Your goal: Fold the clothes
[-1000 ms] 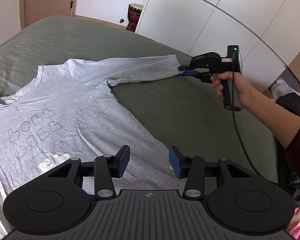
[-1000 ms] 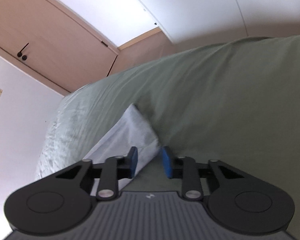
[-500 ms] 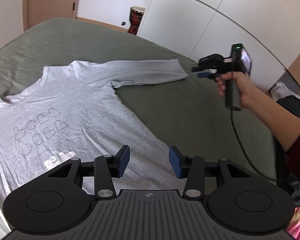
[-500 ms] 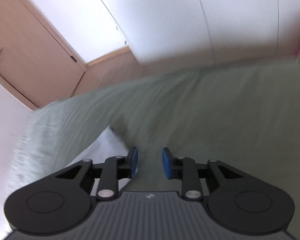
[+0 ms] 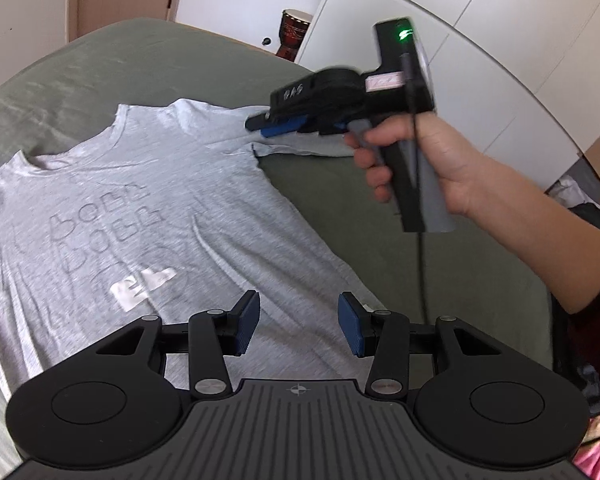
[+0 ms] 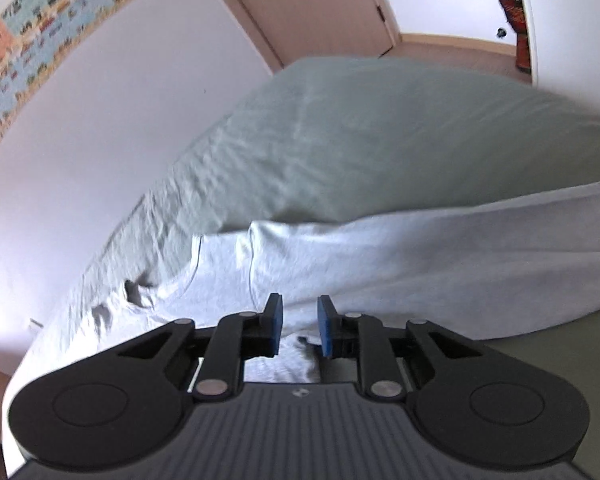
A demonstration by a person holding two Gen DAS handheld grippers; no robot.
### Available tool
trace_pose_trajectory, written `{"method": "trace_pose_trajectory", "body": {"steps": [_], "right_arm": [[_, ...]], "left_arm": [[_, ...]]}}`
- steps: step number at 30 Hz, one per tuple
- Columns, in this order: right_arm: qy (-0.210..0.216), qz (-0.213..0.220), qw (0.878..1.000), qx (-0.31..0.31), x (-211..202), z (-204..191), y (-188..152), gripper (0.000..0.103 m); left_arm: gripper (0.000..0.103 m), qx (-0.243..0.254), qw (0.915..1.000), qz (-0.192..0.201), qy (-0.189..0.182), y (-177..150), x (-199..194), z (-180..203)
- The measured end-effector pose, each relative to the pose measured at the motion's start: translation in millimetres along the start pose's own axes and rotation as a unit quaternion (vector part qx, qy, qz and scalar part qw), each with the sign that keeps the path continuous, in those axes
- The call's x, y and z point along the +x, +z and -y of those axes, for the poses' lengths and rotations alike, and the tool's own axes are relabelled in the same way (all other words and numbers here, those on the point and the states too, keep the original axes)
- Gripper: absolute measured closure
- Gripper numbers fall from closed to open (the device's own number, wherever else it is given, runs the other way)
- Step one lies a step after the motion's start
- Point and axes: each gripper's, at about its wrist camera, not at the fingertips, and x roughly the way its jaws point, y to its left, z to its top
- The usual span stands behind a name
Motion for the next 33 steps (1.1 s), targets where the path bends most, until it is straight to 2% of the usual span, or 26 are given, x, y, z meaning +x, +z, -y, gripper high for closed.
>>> {"method": "trace_pose_trajectory", "body": {"steps": [4, 5, 7, 10, 14, 16, 19, 21, 23, 28, 33], "right_arm": [[-0.013, -0.025, 1.0, -0.003, 5, 8, -26, 0.083], [-0.016, -0.03, 0.999, -0.004, 2, 12, -34, 0.086], [-0.012, -0.025, 1.0, 0.005, -3, 21, -45, 0.087], [-0.015, -0.026, 0.999, 0.016, -6, 19, -41, 0.087], [0.002, -0.006, 1.0, 0.002, -19, -2, -24, 0.087], [0.006, 0.0, 1.0, -0.007, -15, -15, -15, 0.087], [-0.009, -0.008, 1.0, -0.009, 8, -27, -4, 0.087], [-0.034, -0.027, 0.999, -0.01, 22, -25, -8, 0.089], [-0.043, -0.035, 0.998, -0.016, 28, -21, -16, 0.097], [-0.047, -0.033, 0.998, 0.007, 16, -13, -18, 0.097], [-0.053, -0.032, 0.998, 0.0, -10, -20, -27, 0.096]], "left_arm": [[0.061, -0.004, 1.0, 0.003, -0.005, -3, -4, -3], [0.061, -0.005, 1.0, 0.003, -0.006, -4, -4, -4], [0.061, -0.007, 0.9999, 0.004, -0.007, -4, -5, -5], [0.061, -0.006, 0.9999, 0.01, -0.008, -5, -10, -6], [0.061, -0.009, 0.9999, 0.014, -0.003, -9, -17, -10], [0.061, -0.013, 0.9998, 0.014, -0.001, -11, -20, -12], [0.061, -0.015, 0.9998, 0.015, 0.001, -14, -25, -14], [0.061, -0.016, 0.9997, 0.018, 0.003, -16, -31, -15], [0.061, -0.021, 0.9996, 0.018, 0.006, -19, -35, -20], [0.061, -0.035, 0.9988, 0.026, 0.02, -24, -45, -32], [0.061, -0.063, 0.9967, 0.03, 0.042, -40, -56, -49]]}}
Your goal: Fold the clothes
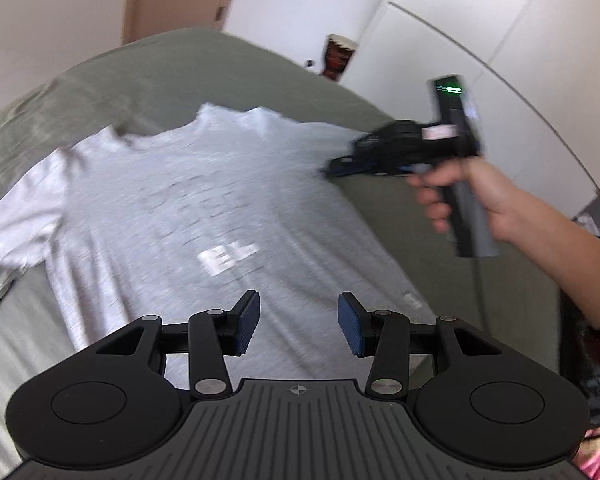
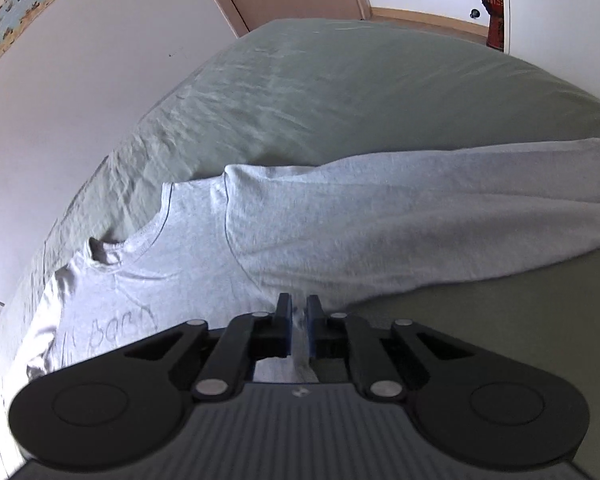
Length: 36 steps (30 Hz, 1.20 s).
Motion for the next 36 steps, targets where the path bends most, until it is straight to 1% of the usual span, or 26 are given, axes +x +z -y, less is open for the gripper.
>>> {"method": "trace_pose_trajectory", "body": {"steps": [1, 2, 3, 4, 7, 8, 9, 10, 11, 12, 14, 16, 20, 22, 24, 25, 26, 28, 30, 31, 32, 33, 34, 36], "right_arm": [[0.004, 0.001, 1.0, -0.001, -7, -3, -7, 0.095], [0.005, 0.002, 1.0, -0.002, -11, -4, -10, 0.091], [0.007, 0.004, 1.0, -0.008, -19, -5, -17, 0.085], [0.008, 0.004, 1.0, -0.015, -27, -4, -28, 0.082], [0.004, -0.01, 1.0, -0.021, -44, 8, -53, 0.078], [0.006, -0.017, 1.0, -0.022, -49, 14, -62, 0.071], [0.007, -0.022, 0.999, -0.023, -55, 19, -72, 0.059], [0.005, -0.023, 0.999, -0.024, -62, 25, -81, 0.054], [0.001, -0.022, 0.999, -0.025, -70, 30, -90, 0.046], [0.001, -0.022, 0.999, -0.025, -77, 35, -100, 0.042], [0.0, -0.025, 1.0, -0.019, -85, 43, -111, 0.04], [0.005, -0.037, 0.999, 0.002, -95, 57, -133, 0.04], [-0.035, -0.067, 0.997, -0.01, -94, 58, -160, 0.04], [-0.051, -0.072, 0.996, -0.029, -96, 53, -168, 0.041], [-0.064, -0.076, 0.994, -0.045, -101, 46, -174, 0.04], [-0.06, -0.076, 0.994, -0.042, -106, 44, -175, 0.04], [-0.052, -0.072, 0.995, -0.036, -112, 43, -175, 0.04], [-0.022, -0.045, 0.998, -0.025, -139, 34, -172, 0.037], [-0.012, -0.016, 0.999, -0.032, -163, 22, -170, 0.017], [-0.009, 0.0, 0.999, -0.039, -176, 14, -169, 0.014], [-0.007, 0.016, 0.999, -0.047, -189, 5, -168, 0.007], [-0.003, 0.029, 0.998, -0.054, -201, -3, -168, 0.001], [0.001, 0.037, 0.998, -0.058, -209, -9, -168, 0.0], [0.015, 0.052, 0.996, -0.075, -233, -26, -171, 0.0]], "left_arm": [[0.061, -0.003, 1.0, -0.002, 0.001, -4, -2, -3], [0.061, -0.006, 1.0, -0.003, 0.003, -10, -4, -5], [0.061, -0.008, 0.9999, -0.005, 0.005, -15, -6, -8], [0.061, -0.013, 0.9999, -0.007, 0.008, -20, -8, -11], [0.061, -0.03, 0.9994, -0.01, 0.016, -35, -15, -19], [0.061, -0.041, 0.9989, -0.008, 0.023, -43, -18, -22], [0.061, -0.05, 0.9983, -0.006, 0.028, -50, -21, -24], [0.061, -0.057, 0.9978, -0.005, 0.034, -55, -23, -25], [0.061, -0.069, 0.9967, -0.003, 0.043, -63, -26, -28], [0.061, -0.081, 0.9954, -0.002, 0.052, -71, -29, -30], [0.061, -0.102, 0.9923, -0.009, 0.069, -88, -32, -36], [0.061, -0.108, 0.9907, -0.019, 0.08, -100, -31, -40], [0.061, -0.107, 0.9885, -0.055, 0.091, -118, -18, -40], [0.061, -0.108, 0.9867, -0.075, 0.096, -126, -13, -38], [0.061, -0.108, 0.9862, -0.08, 0.097, -132, -14, -35], [0.061, -0.108, 0.9867, -0.074, 0.097, -132, -19, -32], [0.061, -0.106, 0.9878, -0.059, 0.098, -130, -29, -29], [0.061, -0.101, 0.9891, -0.03, 0.103, -125, -48, -22], [0.061, -0.087, 0.9896, 0.009, 0.115, -114, -75, -9], [0.061, -0.082, 0.9895, 0.024, 0.116, -110, -87, -3], [0.061, -0.077, 0.9892, 0.042, 0.117, -105, -102, 5], [0.055, -0.075, 0.9888, 0.053, 0.118, -102, -112, 11], [0.045, -0.075, 0.9883, 0.061, 0.119, -99, -122, 18], [0.039, -0.071, 0.9859, 0.078, 0.129, -95, -145, 37]]}}
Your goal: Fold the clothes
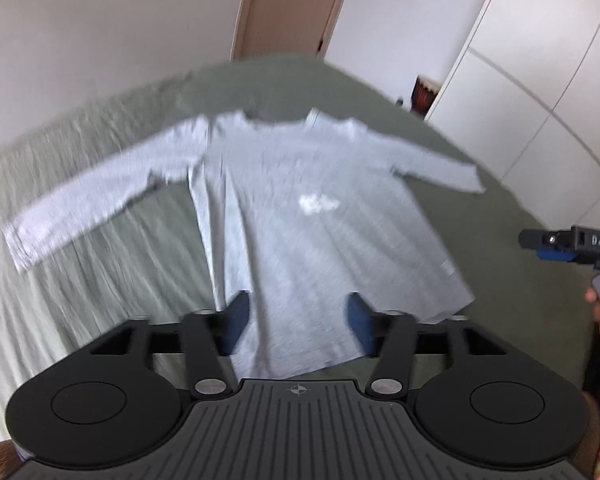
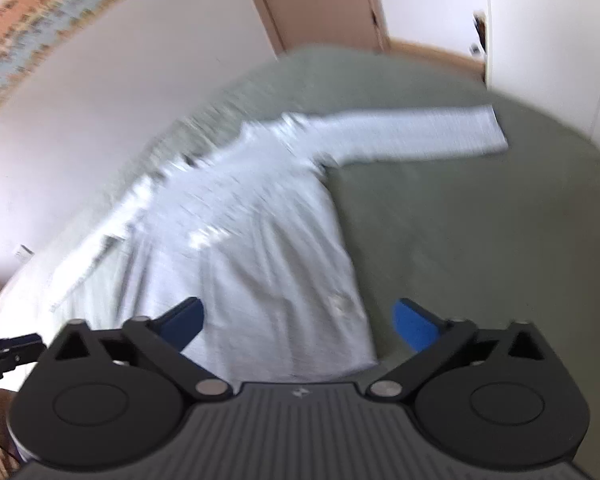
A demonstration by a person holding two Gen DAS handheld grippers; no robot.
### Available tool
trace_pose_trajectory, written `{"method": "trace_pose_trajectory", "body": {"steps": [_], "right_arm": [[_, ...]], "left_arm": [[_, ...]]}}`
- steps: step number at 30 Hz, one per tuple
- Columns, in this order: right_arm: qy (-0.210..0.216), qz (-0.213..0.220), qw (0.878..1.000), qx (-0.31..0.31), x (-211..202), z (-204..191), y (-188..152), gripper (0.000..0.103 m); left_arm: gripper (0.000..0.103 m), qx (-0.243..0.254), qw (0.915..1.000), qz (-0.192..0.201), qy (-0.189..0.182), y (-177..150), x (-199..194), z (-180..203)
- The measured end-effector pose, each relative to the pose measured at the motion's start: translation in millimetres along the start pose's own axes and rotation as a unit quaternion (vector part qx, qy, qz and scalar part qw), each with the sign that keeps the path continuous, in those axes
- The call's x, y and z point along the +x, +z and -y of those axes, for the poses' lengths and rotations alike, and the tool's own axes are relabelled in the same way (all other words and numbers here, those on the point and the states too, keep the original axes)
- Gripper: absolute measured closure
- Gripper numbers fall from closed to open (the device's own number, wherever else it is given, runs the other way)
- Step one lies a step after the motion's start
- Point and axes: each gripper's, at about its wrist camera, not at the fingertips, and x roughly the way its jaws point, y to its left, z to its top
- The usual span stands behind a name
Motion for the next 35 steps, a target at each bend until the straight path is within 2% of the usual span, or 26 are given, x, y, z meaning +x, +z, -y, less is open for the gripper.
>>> {"method": "trace_pose_trajectory", "body": {"steps": [3, 7, 9, 13, 17, 22, 30, 35], "right_arm": [[0.002, 0.006, 1.0, -0.023, -25, -23, 1, 0.0], [-0.021, 0.012, 0.998, -0.05, -52, -48, -2, 0.0], [-0.024, 0.025, 0.997, -0.063, -70, -58, -8, 0.0], [-0.023, 0.045, 0.996, -0.077, -100, -70, -20, 0.0], [-0.026, 0.058, 0.994, -0.084, -124, -76, -35, 0.0], [-0.041, 0.07, 0.991, -0.104, -140, -81, -50, 0.0], [-0.05, 0.067, 0.993, -0.086, -136, -78, -50, 0.0], [-0.051, 0.064, 0.993, -0.085, -134, -81, -49, 0.0]], "left_arm": [[0.034, 0.01, 0.9993, 0.008, 0.035, 5, -26, 23], [0.033, 0.023, 0.9967, 0.026, 0.074, 4, -51, 47], [0.033, 0.033, 0.993, 0.045, 0.104, -1, -65, 61], [0.028, 0.039, 0.9875, 0.078, 0.131, -10, -83, 78], [0.025, 0.018, 0.9891, 0.081, 0.122, -18, -90, 82], [0.024, 0.026, 0.9897, 0.06, 0.128, -28, -86, 86], [0.024, 0.021, 0.9915, 0.031, 0.125, -42, -79, 84], [0.024, 0.015, 0.992, 0.027, 0.122, -42, -78, 79]]}}
